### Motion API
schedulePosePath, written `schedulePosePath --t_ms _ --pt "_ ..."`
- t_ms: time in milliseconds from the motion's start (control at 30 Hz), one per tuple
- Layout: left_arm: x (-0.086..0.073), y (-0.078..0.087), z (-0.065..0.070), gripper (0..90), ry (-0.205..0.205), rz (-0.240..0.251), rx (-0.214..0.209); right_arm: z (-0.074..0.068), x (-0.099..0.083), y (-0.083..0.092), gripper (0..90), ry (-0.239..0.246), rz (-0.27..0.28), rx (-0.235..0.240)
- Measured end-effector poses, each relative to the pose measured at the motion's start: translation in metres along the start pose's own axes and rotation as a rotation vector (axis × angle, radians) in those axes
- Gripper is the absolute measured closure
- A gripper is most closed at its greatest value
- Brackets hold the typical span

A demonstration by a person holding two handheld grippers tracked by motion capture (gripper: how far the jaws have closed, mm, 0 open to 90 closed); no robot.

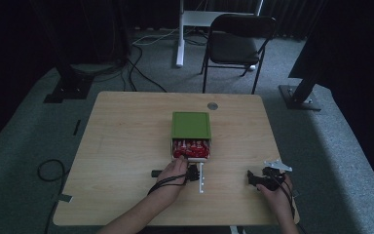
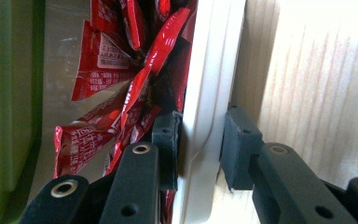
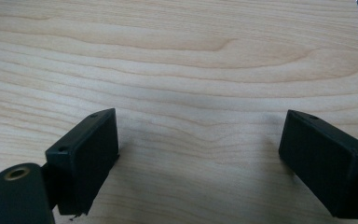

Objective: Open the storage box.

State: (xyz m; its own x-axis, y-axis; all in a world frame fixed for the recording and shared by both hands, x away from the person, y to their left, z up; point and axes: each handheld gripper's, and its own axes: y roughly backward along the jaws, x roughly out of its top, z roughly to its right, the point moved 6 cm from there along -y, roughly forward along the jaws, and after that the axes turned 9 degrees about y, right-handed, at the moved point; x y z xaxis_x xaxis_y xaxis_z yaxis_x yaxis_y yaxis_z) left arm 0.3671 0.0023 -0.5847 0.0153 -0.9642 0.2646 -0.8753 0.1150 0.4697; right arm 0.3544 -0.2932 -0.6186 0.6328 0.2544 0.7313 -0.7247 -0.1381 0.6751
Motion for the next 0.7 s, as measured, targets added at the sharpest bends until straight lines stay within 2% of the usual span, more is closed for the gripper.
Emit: schedulePosePath --t_ms 467,700 --pt "-0.001 0.014 0.006 71.1 -0.014 -0.005 -0.017 0.0 0.0 0.0 11.1 0.0 0.0 0.0" --pt "-0.001 0.016 0.008 71.1 -0.001 0.002 -0.017 0.0 0.0 0.0 11.1 -0.001 0.0 0.0"
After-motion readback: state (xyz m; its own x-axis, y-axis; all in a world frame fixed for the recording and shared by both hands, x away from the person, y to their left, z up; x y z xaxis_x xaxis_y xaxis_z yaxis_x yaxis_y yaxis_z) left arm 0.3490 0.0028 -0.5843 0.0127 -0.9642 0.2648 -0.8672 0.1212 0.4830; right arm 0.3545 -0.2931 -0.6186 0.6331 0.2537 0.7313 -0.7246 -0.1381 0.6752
